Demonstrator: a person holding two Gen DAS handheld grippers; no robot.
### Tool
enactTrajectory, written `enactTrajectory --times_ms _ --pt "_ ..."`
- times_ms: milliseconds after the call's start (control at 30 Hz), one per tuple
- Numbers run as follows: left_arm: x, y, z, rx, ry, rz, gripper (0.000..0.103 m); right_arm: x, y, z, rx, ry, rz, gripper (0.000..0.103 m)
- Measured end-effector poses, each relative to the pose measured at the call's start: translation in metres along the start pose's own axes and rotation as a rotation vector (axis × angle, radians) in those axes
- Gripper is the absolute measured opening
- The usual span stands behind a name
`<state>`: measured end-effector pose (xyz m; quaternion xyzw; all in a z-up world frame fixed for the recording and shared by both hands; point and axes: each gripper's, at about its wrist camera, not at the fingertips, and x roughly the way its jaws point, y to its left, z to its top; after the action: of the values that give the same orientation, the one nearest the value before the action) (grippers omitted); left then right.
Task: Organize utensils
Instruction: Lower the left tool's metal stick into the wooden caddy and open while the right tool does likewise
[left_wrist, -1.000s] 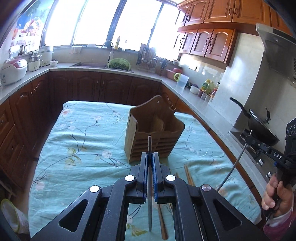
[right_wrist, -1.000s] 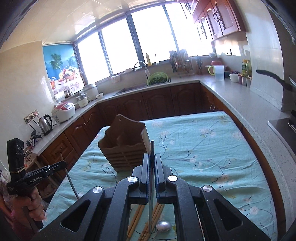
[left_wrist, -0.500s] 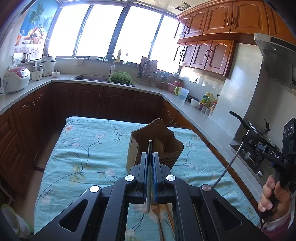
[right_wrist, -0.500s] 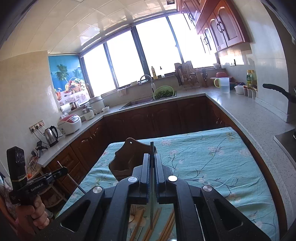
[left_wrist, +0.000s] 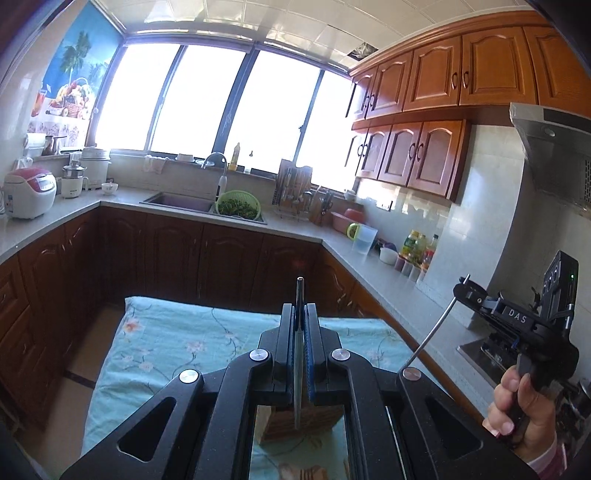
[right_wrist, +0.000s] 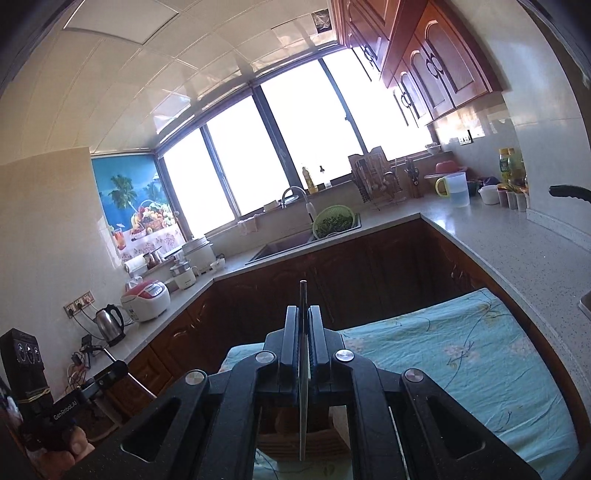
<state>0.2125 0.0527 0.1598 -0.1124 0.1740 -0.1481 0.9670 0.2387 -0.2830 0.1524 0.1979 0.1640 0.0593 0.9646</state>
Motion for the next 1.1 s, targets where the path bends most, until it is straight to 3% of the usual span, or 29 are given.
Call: enactTrajectory --times_ms 67,333,667,1033,1100 --pt "0.016 0.006 0.002 -0.012 -0.013 0.010 0.003 0.018 -0.004 0.000 0.015 0.008 -0.008 0.004" --pt "0.090 0.036 -0.042 -0.125 0.022 0.050 0.003 0.076 -0.029 -0.038 0.095 0.053 -0.019 0.004" --pt "0.166 0.038 -0.076 -0.160 0.113 0.083 0.004 0.104 -0.037 -0.069 0.113 0.117 -0.034 0.005" --pt "0.173 0.025 -0.056 -0.120 0.117 0.099 0.005 0.108 -0.037 -0.066 0.104 0.142 -0.047 0.008" --pt "0.167 0.026 -0.058 -0.106 0.129 0.116 0.013 0.108 -0.039 -0.066 0.118 0.148 -0.041 0.012"
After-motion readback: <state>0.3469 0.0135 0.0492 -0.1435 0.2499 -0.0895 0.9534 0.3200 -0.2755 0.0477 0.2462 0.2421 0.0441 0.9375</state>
